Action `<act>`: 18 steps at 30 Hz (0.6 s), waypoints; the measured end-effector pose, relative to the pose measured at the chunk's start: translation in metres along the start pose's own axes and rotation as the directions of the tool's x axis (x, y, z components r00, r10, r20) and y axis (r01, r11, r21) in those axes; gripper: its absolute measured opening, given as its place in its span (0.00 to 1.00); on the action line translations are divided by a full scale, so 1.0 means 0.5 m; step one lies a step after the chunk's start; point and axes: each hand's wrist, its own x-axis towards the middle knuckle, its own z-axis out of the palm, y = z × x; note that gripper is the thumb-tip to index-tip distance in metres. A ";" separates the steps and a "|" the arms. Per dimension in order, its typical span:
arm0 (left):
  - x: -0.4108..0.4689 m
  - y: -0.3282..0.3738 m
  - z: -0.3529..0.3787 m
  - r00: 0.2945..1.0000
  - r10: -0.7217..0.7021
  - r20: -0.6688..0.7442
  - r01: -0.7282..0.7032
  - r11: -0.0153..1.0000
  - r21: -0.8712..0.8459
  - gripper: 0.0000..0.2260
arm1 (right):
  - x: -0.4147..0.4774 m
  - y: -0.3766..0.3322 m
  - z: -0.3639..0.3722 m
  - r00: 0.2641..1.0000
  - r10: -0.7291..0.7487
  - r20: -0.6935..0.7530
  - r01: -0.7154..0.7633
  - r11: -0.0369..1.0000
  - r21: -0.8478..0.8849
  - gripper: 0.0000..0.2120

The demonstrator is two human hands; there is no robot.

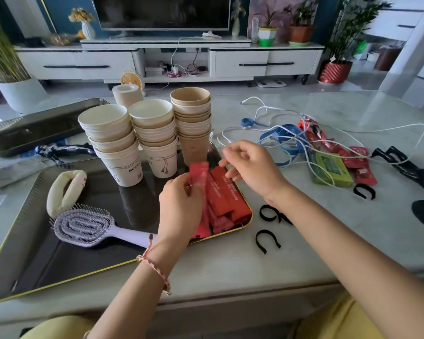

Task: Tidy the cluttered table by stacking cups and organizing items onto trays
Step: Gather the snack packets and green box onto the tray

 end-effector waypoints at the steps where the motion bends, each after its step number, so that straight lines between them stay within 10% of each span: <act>1: -0.001 -0.005 0.000 0.999 0.033 0.019 -0.035 0.991 0.127 0.08 | 0.003 0.006 -0.011 1.000 0.012 -0.018 -0.012 1.000 -0.004 0.05; 9: 0.002 -0.001 -0.010 1.000 -0.004 0.026 0.000 0.989 0.149 0.14 | 0.034 0.076 -0.153 0.934 0.085 -0.348 -0.149 0.975 -0.163 0.08; 13: -0.002 0.003 -0.005 0.995 0.098 0.017 -0.099 0.978 0.183 0.14 | 0.014 0.121 -0.262 0.823 -0.032 -0.568 -0.375 0.720 -0.584 0.10; 18: -0.006 0.013 0.001 0.979 0.202 -0.011 -0.196 0.962 0.188 0.13 | -0.007 0.165 -0.312 0.734 0.222 -0.642 -0.664 0.437 -0.607 0.16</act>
